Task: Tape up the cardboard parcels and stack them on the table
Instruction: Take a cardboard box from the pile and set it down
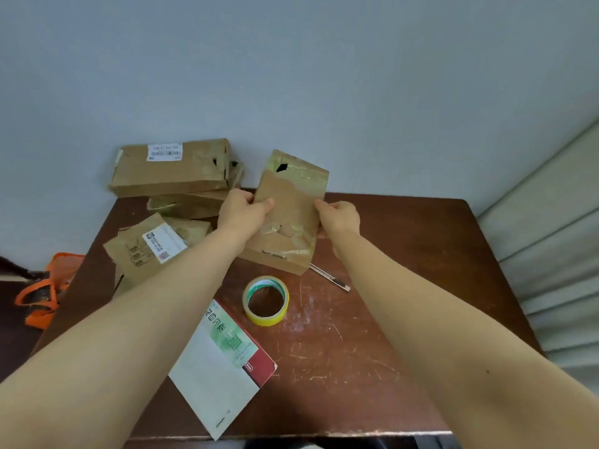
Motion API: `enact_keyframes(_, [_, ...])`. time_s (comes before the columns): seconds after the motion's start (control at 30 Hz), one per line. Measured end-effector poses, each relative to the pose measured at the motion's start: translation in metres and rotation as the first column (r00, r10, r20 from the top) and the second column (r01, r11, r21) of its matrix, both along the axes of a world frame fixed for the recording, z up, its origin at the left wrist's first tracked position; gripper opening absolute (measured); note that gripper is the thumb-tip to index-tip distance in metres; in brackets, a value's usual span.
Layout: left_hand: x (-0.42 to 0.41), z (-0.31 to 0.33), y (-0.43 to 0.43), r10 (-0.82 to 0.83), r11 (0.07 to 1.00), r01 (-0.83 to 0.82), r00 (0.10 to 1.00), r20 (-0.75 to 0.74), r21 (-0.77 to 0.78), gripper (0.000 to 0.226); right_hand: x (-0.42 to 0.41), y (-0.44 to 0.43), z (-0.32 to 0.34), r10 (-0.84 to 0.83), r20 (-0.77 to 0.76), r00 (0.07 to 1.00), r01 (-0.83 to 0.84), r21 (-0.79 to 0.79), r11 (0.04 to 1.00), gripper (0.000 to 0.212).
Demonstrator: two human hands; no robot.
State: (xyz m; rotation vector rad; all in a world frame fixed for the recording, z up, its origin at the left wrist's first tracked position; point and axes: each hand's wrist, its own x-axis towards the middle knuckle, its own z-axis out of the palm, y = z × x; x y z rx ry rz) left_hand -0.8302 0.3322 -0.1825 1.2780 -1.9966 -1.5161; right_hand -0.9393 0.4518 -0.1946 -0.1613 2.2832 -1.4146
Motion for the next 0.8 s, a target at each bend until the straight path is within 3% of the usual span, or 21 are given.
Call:
enact_keyframes(0.13, [-0.036, -0.003, 0.043, -0.074, 0.997, 0.074, 0.997, 0.019, -0.007, 0.02, -0.038, 0.048, -0.013, -0.08, 0.097, 0.992, 0.085, -0.052, 0.995, 0.029])
enact_keyframes(0.33, [-0.081, -0.014, 0.107, -0.101, 0.991, 0.101, 0.995, 0.0, 0.09, 0.021, -0.099, 0.118, -0.025, -0.049, 0.256, 0.966, 0.073, -0.087, 0.994, 0.027])
enact_keyframes(0.47, [-0.1, -0.024, 0.148, -0.213, 0.962, 0.201, 0.976, 0.047, 0.184, 0.025, -0.13, 0.169, -0.036, -0.001, 0.318, 0.948, 0.029, -0.082, 0.996, 0.063])
enact_keyframes(0.6, [-0.108, -0.044, 0.183, -0.341, 0.922, 0.302, 0.93, 0.138, 0.242, 0.036, -0.15, 0.218, -0.051, -0.004, 0.356, 0.934, 0.057, -0.139, 0.989, 0.072])
enact_keyframes(0.8, [-0.131, -0.075, 0.216, -0.472, 0.88, 0.436, 0.848, 0.24, 0.19, 0.03, -0.153, 0.277, -0.083, -0.07, 0.493, 0.867, 0.129, -0.087, 0.988, 0.027])
